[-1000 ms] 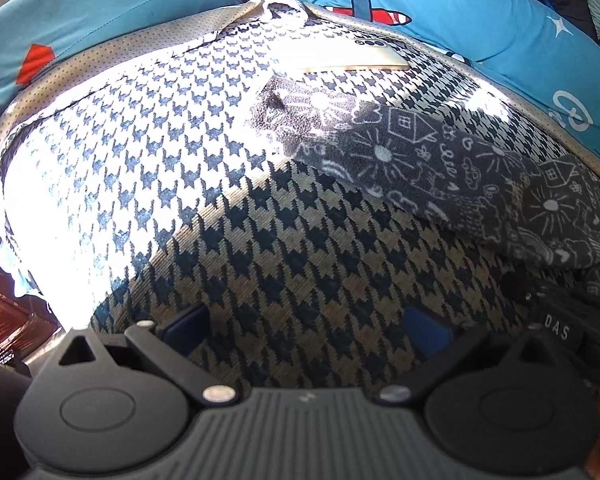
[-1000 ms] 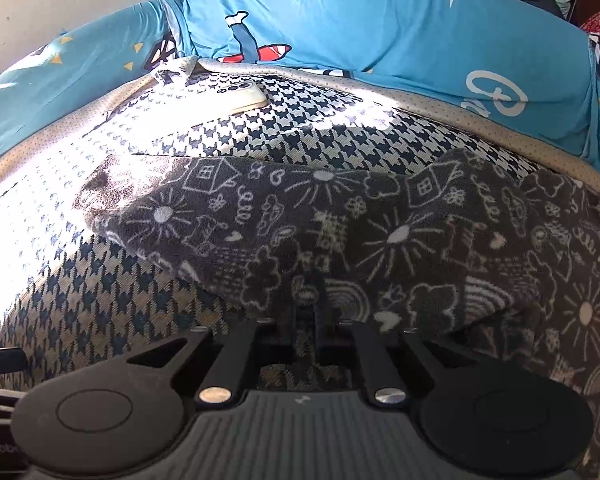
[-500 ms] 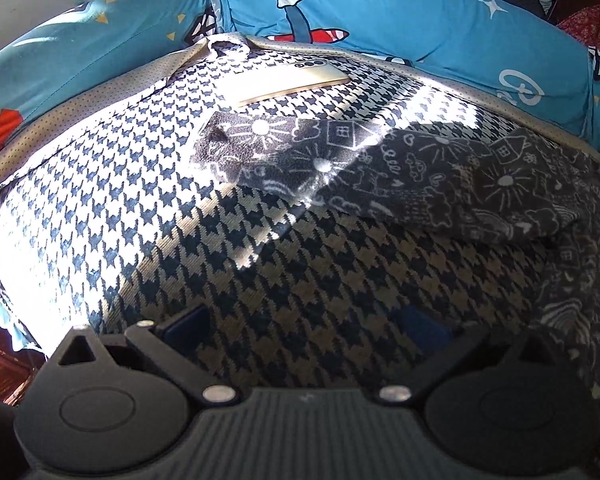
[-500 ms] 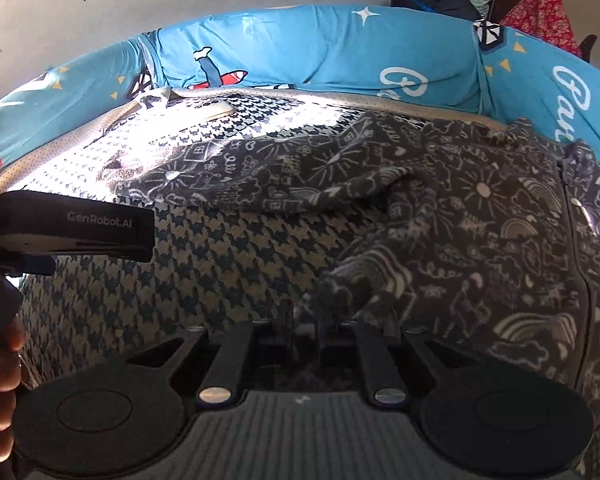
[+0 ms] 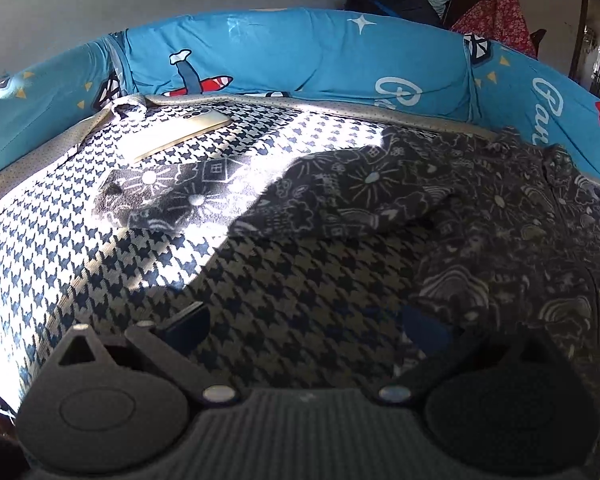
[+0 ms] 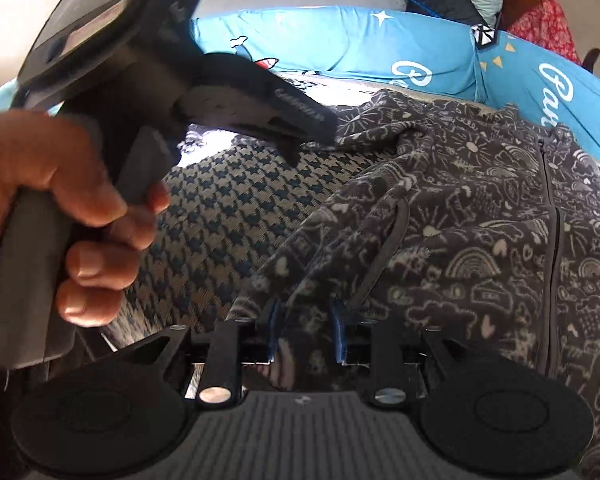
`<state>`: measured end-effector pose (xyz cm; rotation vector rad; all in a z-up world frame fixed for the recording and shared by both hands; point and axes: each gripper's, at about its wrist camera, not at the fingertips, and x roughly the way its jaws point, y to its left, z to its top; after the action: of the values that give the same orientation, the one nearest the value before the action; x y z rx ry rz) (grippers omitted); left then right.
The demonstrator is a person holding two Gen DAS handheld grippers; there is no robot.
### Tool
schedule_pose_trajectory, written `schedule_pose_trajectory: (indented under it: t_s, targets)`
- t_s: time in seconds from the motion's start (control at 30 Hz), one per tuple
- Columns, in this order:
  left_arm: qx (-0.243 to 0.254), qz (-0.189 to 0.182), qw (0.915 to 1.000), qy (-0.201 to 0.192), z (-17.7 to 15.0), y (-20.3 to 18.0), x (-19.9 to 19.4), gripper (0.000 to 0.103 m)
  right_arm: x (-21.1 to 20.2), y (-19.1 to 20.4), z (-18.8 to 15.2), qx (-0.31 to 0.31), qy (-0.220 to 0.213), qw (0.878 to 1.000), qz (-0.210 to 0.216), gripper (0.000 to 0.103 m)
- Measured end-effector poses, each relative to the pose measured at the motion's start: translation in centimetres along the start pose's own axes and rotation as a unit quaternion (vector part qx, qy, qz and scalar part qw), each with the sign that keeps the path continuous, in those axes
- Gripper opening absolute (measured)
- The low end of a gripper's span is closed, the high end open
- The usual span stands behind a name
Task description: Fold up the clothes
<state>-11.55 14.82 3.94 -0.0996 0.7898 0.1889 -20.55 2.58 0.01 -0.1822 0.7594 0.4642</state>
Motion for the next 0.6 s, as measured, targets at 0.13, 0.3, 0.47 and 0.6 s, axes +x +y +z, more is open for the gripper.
schedule_pose_trajectory:
  t_s: [0.13,0.3,0.47,0.6]
  targets:
    - [0.028,-0.014,0.9995,-0.009,-1.0,-1.9,-0.4,0.103,-1.1,-0.2,-1.2,0.013,0.014,1.0,0.018,0.027]
    - [0.078,-0.028,0.996,-0.034,-2.2,-4.7,-1.3,0.103,-2.9,-0.4,-2.6,0.004,0.017,1.0,0.018,0.027]
    - [0.128,-0.038,0.9896,-0.053,-3.7,-7.3,-1.7,0.103,-4.6,-1.0,-3.6,0.005,0.005,1.0,0.003,0.028]
    - [0.155,-0.027,0.9864,-0.047,-4.8,-8.5,-1.2,0.103,-5.5,-1.6,-4.0,0.011,-0.002,1.0,-0.015,0.028]
